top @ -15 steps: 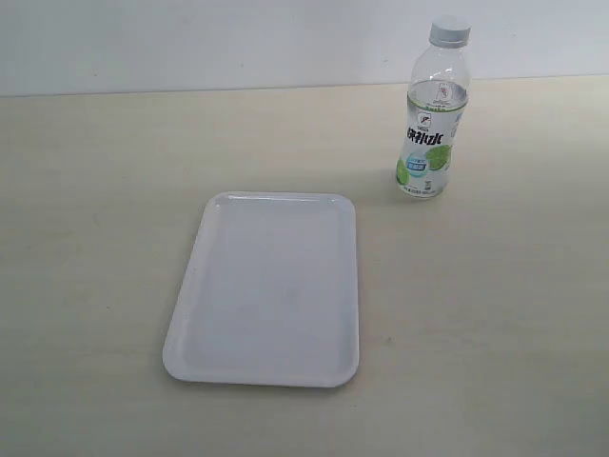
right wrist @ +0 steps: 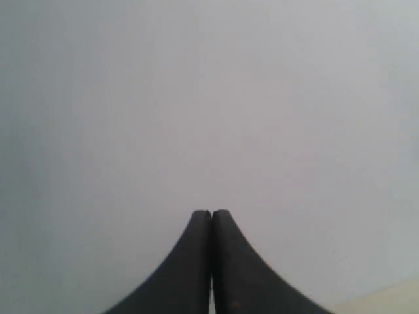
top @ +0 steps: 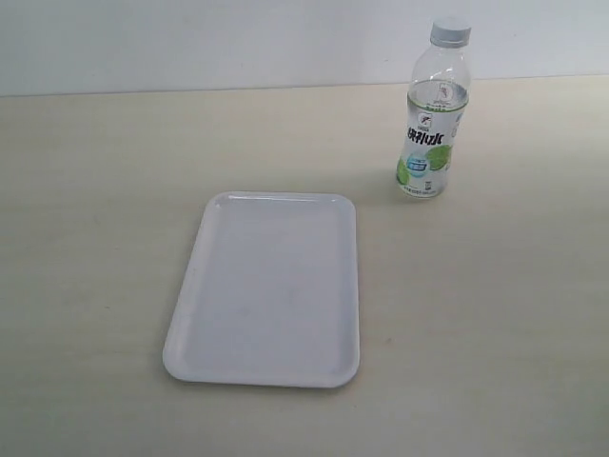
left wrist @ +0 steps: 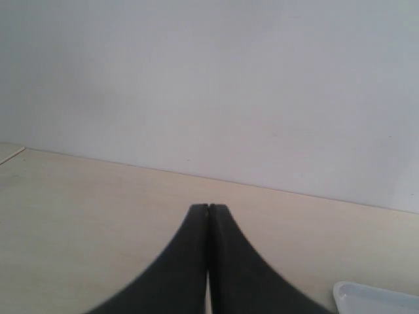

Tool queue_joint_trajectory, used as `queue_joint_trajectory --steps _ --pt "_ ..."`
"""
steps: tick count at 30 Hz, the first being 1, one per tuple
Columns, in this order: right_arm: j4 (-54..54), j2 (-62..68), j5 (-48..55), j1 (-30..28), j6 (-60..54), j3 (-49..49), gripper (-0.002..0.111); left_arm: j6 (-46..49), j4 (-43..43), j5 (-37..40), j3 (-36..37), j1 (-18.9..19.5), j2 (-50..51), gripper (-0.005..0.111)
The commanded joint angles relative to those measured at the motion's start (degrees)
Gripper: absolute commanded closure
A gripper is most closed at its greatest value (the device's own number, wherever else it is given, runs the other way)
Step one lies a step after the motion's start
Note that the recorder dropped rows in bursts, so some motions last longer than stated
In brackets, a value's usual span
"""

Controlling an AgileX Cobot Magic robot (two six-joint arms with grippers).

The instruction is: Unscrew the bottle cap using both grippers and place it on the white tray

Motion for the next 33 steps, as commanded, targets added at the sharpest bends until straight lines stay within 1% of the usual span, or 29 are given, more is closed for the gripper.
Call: queue_joint_trajectory --steps 1,3,5,8,11,13,15,18,20,22,24,25,27,28,31,33 --pt "-2.47 -0.30 -4.66 -0.12 1.99 0.24 0.108 -0.02 0.31 -0.12 0.10 0.19 -0.26 0.107" --pt "-6.59 1.37 -4.66 -0.12 2.81 0.24 0.108 -0.02 0.31 -0.12 0.10 0.19 -0.26 0.107" --pt "-9.54 6.21 -4.78 -0.12 3.20 0.24 0.108 -0.02 0.31 -0.12 0.10 0.19 -0.26 0.107" --pt "-9.66 15.63 -7.32 -0.12 1.67 0.24 0.108 -0.02 0.31 -0.12 0.10 0.19 -0.26 0.107" --pt "-9.66 27.88 -11.61 -0.12 -0.91 0.24 0.108 -0.02 0.31 -0.12 0.10 0.19 -0.26 0.107" --pt "-10.97 35.59 -12.59 -0.12 -2.59 0.18 0.108 -0.02 0.31 -0.12 0.10 0.19 -0.26 0.107" --pt "-14.63 43.18 -13.14 -0.12 -2.69 -1.60 0.108 -0.02 0.31 -0.12 0.10 0.19 -0.26 0.107" --pt "-23.16 55.30 -14.89 -0.12 -0.80 -4.69 0.108 -0.02 0.31 -0.12 0.10 0.19 -0.26 0.107" --pt "-26.12 62.68 -16.76 -0.12 -0.68 -6.85 0.105 -0.02 0.31 -0.12 0.10 0.19 -0.26 0.107" --pt "-27.49 68.64 -19.34 -0.12 -0.68 -8.60 0.099 -0.02 0.31 -0.12 0.10 0.19 -0.26 0.107" --pt "-28.35 74.04 -22.41 -0.12 -0.93 -10.20 0.091 -0.02 0.31 -0.12 0.10 0.19 -0.26 0.107" --pt "-29.01 77.33 -23.92 -0.12 -1.22 -11.04 0.083 -0.02 0.31 -0.12 0.10 0.19 -0.26 0.107" --pt "-29.37 81.71 -25.07 -0.12 -2.60 -12.70 0.072 -0.02 0.31 -0.12 0.10 0.19 -0.26 0.107" --pt "-29.49 83.85 -25.61 -0.12 -3.32 -13.93 0.063 -0.02 0.31 -0.12 0.10 0.19 -0.26 0.107" --pt "-29.83 89.19 -27.45 -0.12 -2.88 -16.74 0.047 -0.02 0.31 -0.12 0.10 0.19 -0.26 0.107" --pt "-29.97 91.25 -28.51 -0.12 -1.63 -18.26 0.040 -0.02 0.31 -0.12 0.10 0.19 -0.26 0.107"
